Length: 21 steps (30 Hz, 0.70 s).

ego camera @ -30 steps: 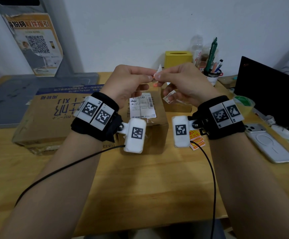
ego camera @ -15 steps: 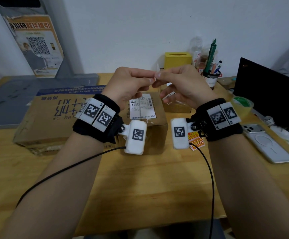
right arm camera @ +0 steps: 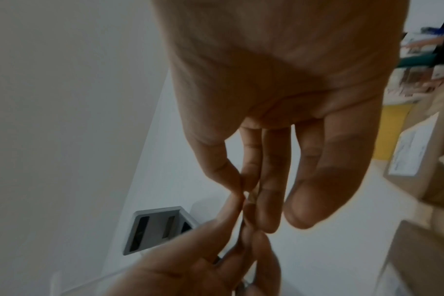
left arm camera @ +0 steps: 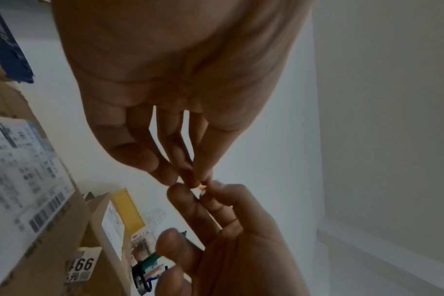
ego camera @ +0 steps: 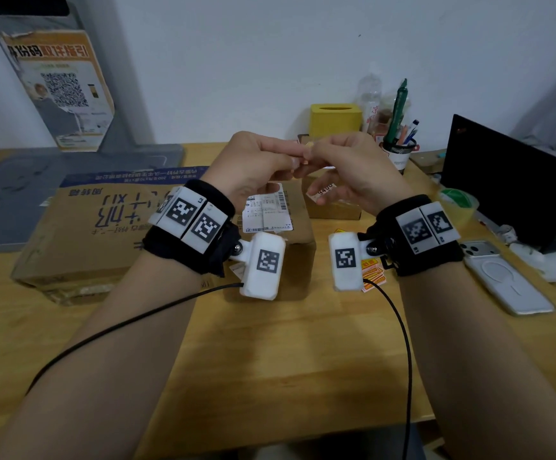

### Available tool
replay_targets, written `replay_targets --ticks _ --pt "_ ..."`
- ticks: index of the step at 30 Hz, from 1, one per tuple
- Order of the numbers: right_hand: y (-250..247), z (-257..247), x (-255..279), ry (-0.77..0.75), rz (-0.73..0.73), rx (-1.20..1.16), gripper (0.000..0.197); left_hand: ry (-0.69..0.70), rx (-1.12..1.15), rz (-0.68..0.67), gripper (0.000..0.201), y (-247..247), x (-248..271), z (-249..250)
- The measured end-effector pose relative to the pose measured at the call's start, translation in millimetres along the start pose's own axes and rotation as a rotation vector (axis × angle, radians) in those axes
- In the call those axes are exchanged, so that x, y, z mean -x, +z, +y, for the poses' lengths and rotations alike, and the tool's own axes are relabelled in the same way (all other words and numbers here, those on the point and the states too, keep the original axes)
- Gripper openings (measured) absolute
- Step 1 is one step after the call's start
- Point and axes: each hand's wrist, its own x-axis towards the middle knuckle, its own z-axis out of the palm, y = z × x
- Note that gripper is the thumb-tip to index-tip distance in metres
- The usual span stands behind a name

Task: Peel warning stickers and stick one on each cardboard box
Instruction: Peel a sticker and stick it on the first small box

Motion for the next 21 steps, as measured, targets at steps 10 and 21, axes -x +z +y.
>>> replay_targets --ticks 10,21 --pt "-57 55 -23 0.414 0.073 0.175 0.012 -0.113 0.014 -0.015 0.018 31 -13 20" --pt "-70 89 -38 0.498 0.051 0.621 0.025 -0.165 -0.023 -0.012 0.020 45 -20 10"
